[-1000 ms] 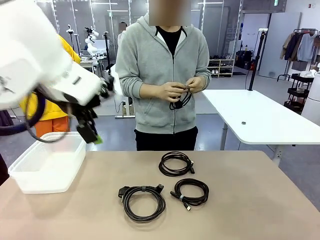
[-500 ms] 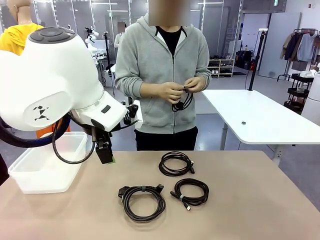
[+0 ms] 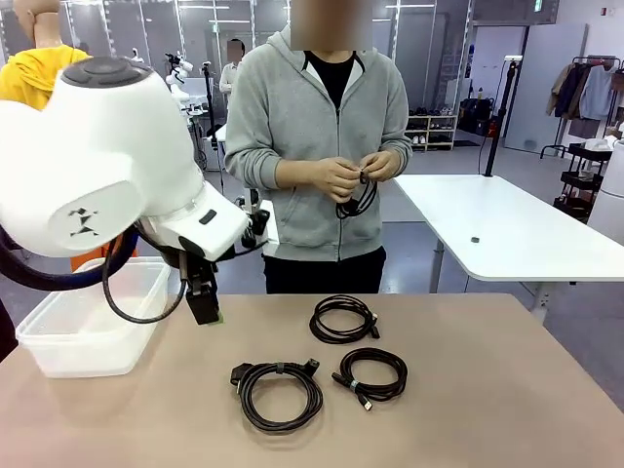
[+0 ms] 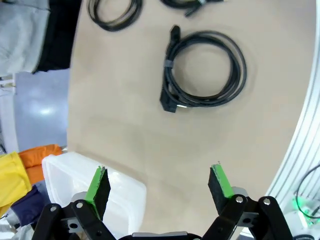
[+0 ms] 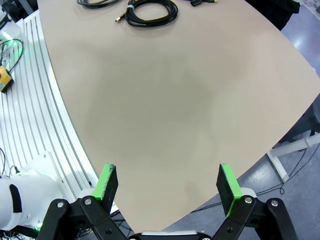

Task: Organize and store the cables.
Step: Place the Power Cable into the Organizing box.

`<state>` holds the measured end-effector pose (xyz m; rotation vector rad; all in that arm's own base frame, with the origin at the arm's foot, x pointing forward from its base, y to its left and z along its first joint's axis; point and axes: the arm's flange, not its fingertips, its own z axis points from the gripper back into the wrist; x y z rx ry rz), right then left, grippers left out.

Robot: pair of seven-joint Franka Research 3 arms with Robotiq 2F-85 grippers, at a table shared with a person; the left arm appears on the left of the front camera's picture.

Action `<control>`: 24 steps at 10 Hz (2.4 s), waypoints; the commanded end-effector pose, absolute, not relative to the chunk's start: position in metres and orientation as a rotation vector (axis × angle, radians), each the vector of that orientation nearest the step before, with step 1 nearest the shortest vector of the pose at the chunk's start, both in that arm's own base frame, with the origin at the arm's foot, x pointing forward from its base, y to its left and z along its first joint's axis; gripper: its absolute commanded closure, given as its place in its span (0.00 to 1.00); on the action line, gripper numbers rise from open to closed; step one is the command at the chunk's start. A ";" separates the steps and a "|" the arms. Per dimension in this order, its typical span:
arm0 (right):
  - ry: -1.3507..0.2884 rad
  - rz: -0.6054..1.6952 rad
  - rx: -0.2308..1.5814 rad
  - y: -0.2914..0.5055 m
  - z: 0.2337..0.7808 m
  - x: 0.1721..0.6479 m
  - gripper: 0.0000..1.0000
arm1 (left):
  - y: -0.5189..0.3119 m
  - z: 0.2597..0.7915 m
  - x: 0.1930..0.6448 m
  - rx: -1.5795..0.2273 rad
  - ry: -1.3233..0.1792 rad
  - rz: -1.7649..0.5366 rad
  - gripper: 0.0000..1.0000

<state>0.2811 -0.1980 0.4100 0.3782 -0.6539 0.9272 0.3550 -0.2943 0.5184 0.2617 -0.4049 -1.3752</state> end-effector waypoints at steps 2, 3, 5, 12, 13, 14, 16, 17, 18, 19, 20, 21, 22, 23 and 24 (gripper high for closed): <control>-0.652 0.907 0.375 -0.197 0.413 0.282 0.00 | -0.347 0.488 0.403 0.206 -0.252 -1.440 0.00; -0.652 0.907 0.375 -0.197 0.413 0.282 0.00 | -0.361 0.473 0.415 0.209 -0.203 -1.444 0.00; -0.652 0.907 0.375 -0.197 0.413 0.282 0.00 | -0.382 0.439 0.440 0.190 -0.127 -1.398 0.00; -0.652 0.907 0.375 -0.197 0.413 0.282 0.00 | -0.387 0.377 0.485 0.163 -0.106 -1.468 0.00; -0.652 0.907 0.375 -0.197 0.413 0.282 0.00 | -0.388 0.368 0.491 0.160 -0.100 -1.480 0.00; -0.652 0.907 0.375 -0.197 0.413 0.282 0.00 | -0.388 0.360 0.494 0.162 -0.096 -1.494 0.00; -0.652 0.907 0.375 -0.197 0.413 0.282 0.00 | -0.392 0.342 0.504 0.140 -0.079 -1.511 0.00; -0.652 0.907 0.375 -0.197 0.413 0.282 0.00 | -0.394 0.335 0.508 0.136 -0.089 -1.517 0.00; -0.652 0.907 0.375 -0.197 0.413 0.282 0.00 | -0.395 0.330 0.509 0.121 -0.090 -1.520 0.00; -0.652 0.907 0.375 -0.197 0.413 0.282 0.00 | -0.396 0.323 0.514 0.124 -0.055 -1.512 0.00; -0.652 0.907 0.375 -0.197 0.413 0.282 0.00 | -0.396 0.320 0.514 0.120 -0.035 -1.510 0.00; -0.652 0.907 0.375 -0.197 0.413 0.282 0.00 | -0.396 0.318 0.515 0.112 -0.031 -1.512 0.00; -0.652 0.907 0.375 -0.197 0.413 0.282 0.00 | -0.396 0.317 0.516 0.098 -0.034 -1.514 0.13; -0.652 0.907 0.375 -0.197 0.413 0.282 0.00 | -0.396 0.316 0.517 0.086 -0.039 -1.528 0.59; -0.652 0.907 0.375 -0.197 0.413 0.282 0.00 | -0.396 0.316 0.518 0.086 -0.035 -1.531 0.73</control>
